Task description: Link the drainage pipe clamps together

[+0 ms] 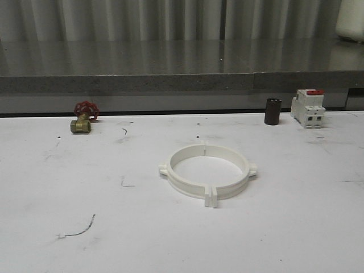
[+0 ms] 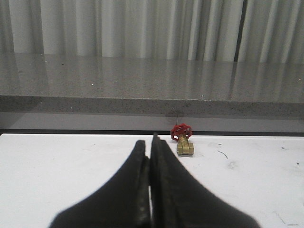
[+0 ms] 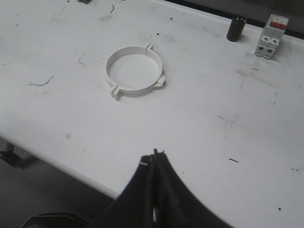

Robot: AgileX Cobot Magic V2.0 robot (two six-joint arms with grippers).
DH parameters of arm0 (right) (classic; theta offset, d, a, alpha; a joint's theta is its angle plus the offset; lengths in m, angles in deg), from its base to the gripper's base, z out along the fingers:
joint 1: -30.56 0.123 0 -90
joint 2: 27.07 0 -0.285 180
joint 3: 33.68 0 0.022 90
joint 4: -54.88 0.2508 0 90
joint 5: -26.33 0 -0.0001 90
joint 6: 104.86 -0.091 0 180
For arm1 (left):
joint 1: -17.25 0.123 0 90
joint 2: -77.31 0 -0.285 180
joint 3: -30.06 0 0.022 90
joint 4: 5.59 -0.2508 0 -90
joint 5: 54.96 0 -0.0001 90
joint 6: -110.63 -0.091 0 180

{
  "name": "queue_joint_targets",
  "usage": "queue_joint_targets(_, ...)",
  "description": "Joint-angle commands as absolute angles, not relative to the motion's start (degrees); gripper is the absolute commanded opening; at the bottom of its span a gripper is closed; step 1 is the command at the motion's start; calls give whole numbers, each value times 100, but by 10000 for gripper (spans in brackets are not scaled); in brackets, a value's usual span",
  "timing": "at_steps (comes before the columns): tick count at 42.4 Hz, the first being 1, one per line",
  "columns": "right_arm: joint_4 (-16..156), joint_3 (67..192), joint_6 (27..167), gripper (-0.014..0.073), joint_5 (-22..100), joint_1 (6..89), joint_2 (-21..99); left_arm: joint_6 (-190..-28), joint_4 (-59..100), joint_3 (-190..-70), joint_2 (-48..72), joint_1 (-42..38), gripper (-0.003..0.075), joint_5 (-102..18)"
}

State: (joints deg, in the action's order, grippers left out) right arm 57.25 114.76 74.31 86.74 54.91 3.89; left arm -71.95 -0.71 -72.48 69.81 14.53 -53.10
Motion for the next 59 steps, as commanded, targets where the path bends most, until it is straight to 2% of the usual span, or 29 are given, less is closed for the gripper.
queue_joint_targets(1,5718,11598,7479,-67,8317,5491,428,-7150,-73,-7118,7047,1449,-20,-5796)
queue_joint_targets(8,5488,11360,7514,-67,7917,5326,192,-7150,-73,-7118,7047,1449,-20,-5796)
queue_joint_targets(20,5488,9149,7514,-67,5047,3492,-1028,-7150,-73,-7118,7047,1449,-20,-5796)
queue_joint_targets(32,5488,7335,7479,-67,2960,3314,-2024,-7150,-73,-7118,7047,1449,-20,-5796)
queue_joint_targets(38,5488,6746,7479,-67,2165,3230,-2086,-7150,-73,-7118,7047,1449,-20,-5796)
queue_joint_targets(59,5589,6776,7436,-67,2311,3158,-2079,-7150,-73,-7118,7038,1449,-20,-5787)
